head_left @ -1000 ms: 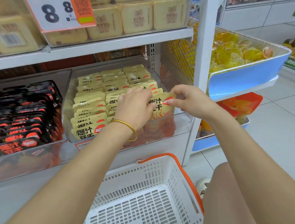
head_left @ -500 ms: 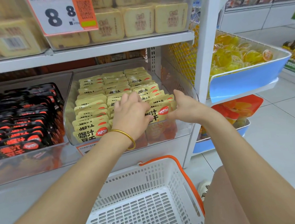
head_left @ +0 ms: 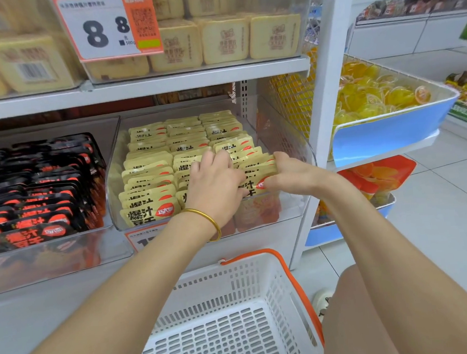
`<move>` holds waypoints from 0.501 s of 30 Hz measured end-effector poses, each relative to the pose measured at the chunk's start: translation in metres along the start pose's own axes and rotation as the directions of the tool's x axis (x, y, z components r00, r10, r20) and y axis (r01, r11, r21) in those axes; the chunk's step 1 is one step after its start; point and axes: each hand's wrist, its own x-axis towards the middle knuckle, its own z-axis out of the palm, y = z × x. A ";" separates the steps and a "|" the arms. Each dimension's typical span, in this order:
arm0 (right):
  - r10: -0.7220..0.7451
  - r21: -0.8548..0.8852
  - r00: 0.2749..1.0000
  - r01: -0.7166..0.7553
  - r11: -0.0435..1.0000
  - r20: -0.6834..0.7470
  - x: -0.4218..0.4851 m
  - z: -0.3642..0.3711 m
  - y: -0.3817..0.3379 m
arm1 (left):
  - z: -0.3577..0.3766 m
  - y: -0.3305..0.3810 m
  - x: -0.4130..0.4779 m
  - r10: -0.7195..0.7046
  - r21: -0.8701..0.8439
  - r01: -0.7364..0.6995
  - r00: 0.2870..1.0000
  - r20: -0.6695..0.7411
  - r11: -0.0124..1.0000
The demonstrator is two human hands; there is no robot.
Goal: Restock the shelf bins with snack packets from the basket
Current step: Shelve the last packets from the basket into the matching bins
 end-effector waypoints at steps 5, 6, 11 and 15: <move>-0.048 -0.032 0.998 0.047 0.998 -0.033 -0.002 0.006 -0.002 | 0.003 0.002 -0.001 -0.013 -0.021 0.013 1.000 -0.017 1.000; -0.058 -0.031 0.998 0.057 0.998 -0.037 -0.003 0.007 -0.002 | 0.004 0.002 -0.001 -0.018 -0.026 0.018 1.000 -0.015 1.000; -0.091 -0.048 0.993 0.088 0.995 -0.069 -0.010 0.011 0.001 | 0.003 -0.001 -0.002 -0.008 -0.089 0.005 0.999 -0.034 0.996; -0.095 -0.158 0.994 0.086 0.984 -0.055 -0.016 0.017 -0.005 | 0.004 -0.004 -0.002 -0.028 -0.177 0.013 0.996 -0.079 0.984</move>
